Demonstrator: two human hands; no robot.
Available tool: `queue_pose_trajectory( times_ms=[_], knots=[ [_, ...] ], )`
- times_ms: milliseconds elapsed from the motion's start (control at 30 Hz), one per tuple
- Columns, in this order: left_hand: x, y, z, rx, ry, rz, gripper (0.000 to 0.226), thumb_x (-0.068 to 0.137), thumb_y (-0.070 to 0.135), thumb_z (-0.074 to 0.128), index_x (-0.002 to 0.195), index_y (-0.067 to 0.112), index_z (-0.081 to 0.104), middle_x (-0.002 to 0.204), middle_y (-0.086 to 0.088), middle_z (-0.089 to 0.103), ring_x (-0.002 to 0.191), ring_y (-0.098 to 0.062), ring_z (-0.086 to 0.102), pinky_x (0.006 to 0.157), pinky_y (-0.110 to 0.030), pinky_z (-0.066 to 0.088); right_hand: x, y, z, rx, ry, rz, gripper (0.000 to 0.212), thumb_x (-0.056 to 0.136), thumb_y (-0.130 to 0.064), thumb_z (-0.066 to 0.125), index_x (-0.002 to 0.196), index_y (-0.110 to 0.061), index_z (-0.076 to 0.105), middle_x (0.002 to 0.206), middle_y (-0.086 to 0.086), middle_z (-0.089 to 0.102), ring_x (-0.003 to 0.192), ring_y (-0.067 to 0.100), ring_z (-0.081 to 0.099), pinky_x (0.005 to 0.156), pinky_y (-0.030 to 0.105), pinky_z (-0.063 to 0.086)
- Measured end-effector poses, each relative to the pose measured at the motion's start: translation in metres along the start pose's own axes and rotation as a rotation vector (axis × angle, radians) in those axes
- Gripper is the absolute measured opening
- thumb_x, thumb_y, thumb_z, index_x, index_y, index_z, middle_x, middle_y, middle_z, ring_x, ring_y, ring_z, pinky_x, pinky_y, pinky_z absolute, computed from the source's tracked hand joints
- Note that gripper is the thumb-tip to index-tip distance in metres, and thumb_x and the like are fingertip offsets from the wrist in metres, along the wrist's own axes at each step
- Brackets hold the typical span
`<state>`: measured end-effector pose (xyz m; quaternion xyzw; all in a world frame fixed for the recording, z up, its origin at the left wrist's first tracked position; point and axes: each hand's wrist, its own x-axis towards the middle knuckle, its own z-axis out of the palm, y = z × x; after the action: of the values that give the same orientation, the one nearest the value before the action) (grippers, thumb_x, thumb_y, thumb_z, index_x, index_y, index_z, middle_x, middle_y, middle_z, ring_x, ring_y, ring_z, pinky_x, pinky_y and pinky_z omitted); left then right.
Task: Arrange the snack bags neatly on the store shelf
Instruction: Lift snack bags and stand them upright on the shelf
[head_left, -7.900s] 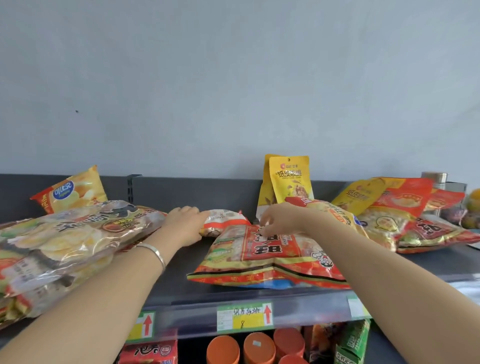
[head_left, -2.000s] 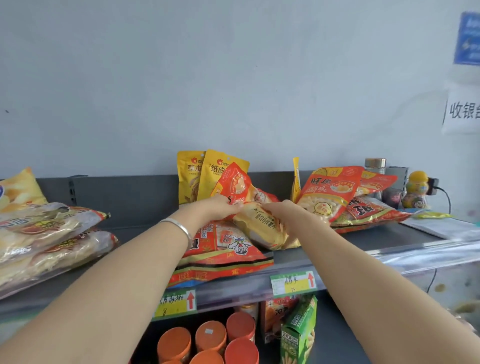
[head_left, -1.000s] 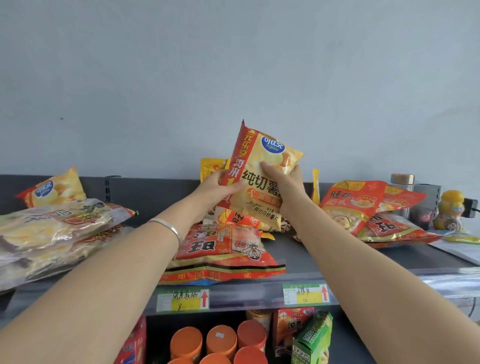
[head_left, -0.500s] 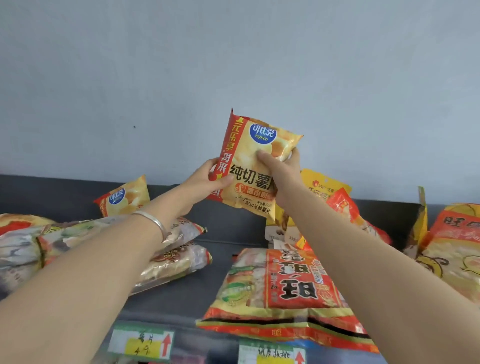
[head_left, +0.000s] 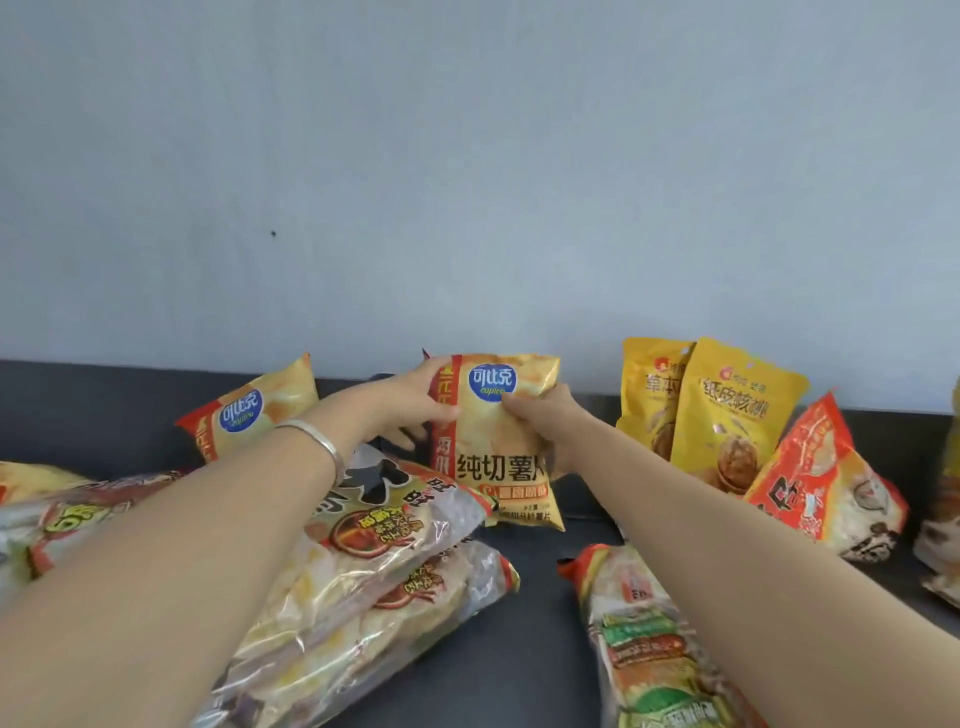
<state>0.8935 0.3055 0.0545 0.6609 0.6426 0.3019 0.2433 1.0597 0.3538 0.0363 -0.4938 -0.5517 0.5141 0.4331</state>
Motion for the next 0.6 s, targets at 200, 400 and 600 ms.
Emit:
queue_pose_trajectory(
  times_ms=[200,400,600],
  knots=[
    [0.002,-0.005,-0.004,0.116,-0.037,-0.051,0.068,0.094,0.021,0.056,0.144,0.034,0.012,0.131,-0.014,0.051,0.104,-0.031,0.062,0.088,-0.04,0.054,0.004,0.007,0.005,-0.094,0.008,0.035,0.063,0.089,-0.028,0.067,0.134,-0.021,0.024,0.126,0.011,0.054,0.109,0.036,0.059,0.082,0.068,0.049],
    [0.004,-0.01,-0.003,0.274,-0.011,-0.038,0.075,0.091,0.023,0.06,0.146,0.032,0.01,0.136,-0.008,0.044,0.111,-0.028,0.054,0.086,-0.04,0.05,-0.002,0.006,0.011,-0.214,0.05,0.072,0.067,0.087,-0.037,0.068,0.138,-0.015,0.031,0.134,0.012,0.053,0.119,0.037,0.054,0.097,0.066,0.038],
    [-0.008,0.001,-0.001,0.333,0.063,-0.005,0.065,0.091,0.023,0.06,0.143,0.025,0.021,0.133,-0.007,0.048,0.105,-0.025,0.052,0.076,-0.034,0.048,-0.018,-0.004,-0.011,-0.363,0.119,-0.101,0.062,0.091,-0.028,0.063,0.139,-0.007,0.03,0.12,0.011,0.051,0.101,0.023,0.048,0.073,0.034,0.041]
  ],
)
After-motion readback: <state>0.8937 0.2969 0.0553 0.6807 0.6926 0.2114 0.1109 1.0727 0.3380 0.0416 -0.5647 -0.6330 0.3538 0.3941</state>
